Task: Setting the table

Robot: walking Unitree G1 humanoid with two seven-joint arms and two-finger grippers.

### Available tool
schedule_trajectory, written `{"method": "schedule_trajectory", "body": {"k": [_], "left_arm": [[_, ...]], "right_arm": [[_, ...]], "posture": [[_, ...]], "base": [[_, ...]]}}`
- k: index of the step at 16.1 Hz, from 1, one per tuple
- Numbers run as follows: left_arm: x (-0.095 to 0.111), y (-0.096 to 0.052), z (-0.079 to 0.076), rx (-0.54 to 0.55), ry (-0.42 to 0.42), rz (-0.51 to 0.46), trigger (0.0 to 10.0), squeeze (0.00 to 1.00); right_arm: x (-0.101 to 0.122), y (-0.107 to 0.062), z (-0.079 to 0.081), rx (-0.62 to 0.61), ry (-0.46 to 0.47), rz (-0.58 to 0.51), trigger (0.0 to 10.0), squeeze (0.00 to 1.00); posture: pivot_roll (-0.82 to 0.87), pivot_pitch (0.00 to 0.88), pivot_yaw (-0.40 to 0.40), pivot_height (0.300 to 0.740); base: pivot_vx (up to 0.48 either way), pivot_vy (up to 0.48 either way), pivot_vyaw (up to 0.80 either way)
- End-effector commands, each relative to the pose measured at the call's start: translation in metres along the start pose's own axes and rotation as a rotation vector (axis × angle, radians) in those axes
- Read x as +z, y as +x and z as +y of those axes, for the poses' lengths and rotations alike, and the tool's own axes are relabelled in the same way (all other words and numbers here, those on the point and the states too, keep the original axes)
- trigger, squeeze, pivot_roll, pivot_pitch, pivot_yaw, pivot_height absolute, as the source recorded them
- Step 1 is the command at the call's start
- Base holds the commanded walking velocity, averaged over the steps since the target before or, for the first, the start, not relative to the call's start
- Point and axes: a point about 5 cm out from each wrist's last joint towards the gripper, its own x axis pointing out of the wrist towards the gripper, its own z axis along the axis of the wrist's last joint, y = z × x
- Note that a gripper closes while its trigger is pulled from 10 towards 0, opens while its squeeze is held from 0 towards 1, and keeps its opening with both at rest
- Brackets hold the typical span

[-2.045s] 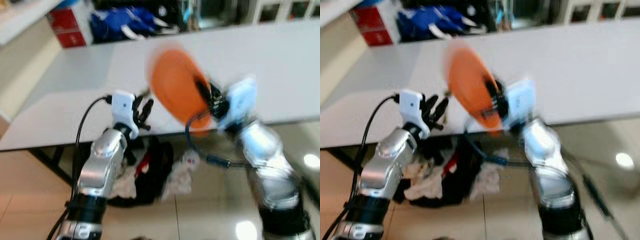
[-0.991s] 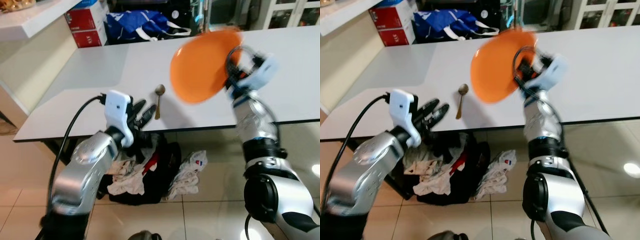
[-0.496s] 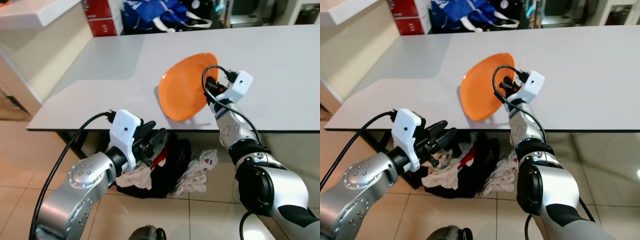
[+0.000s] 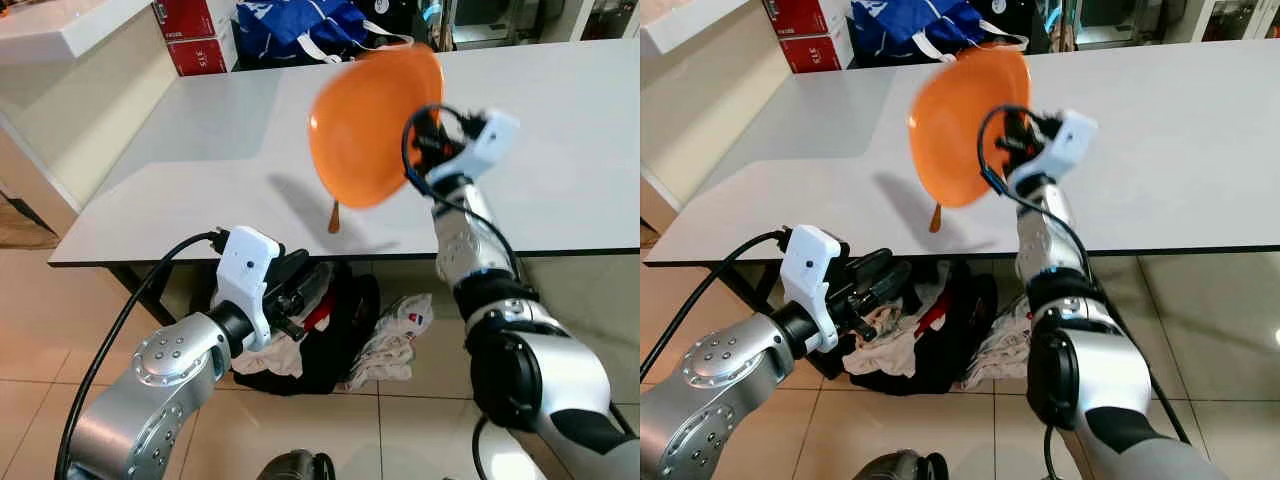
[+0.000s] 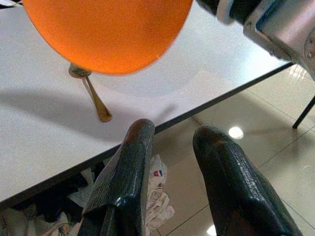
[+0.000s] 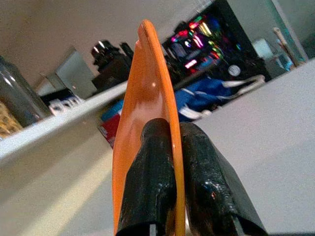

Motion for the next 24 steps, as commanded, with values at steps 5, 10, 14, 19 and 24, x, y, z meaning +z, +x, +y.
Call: {"method": "schedule_trajectory", "body": {"k": [5, 10, 14, 19, 24], "left_arm": [[0.001, 0.001, 0.002, 0.012, -0.010, 0.008, 10.0, 0.00], [0.002, -0.006, 0.005, 0.032, -0.004, 0.016, 10.0, 0.00], [0.003, -0.011, 0.004, 0.045, -0.012, 0.017, 10.0, 0.00], [0.004, -0.013, 0.007, 0.053, -0.012, 0.023, 10.0, 0.00], [0.005, -0.014, 0.006, 0.050, -0.010, 0.025, 10.0, 0.00]], "right_arm": [[0.015, -0.005, -0.029, -0.153, -0.119, -0.035, 0.0, 0.00], [-0.001, -0.019, -0.049, -0.290, -0.128, 0.043, 0.0, 0.00], [-0.020, -0.036, -0.064, -0.414, -0.119, 0.136, 6.6, 0.00], [-0.027, -0.060, -0.092, -0.587, -0.208, 0.211, 10.0, 0.00], [-0.056, -0.077, -0.089, -0.620, -0.194, 0.339, 10.0, 0.00]], "posture": [[0.13, 0.055, 0.165, 0.735], [0.16, 0.064, 0.169, 0.735], [0.17, 0.089, 0.166, 0.735], [0.17, 0.094, 0.175, 0.735], [0.18, 0.103, 0.179, 0.735]], "base": [[0.000, 0.000, 0.00], [0.000, 0.000, 0.00], [0.000, 0.000, 0.00], [0.000, 0.000, 0.00], [0.000, 0.000, 0.00]]}}
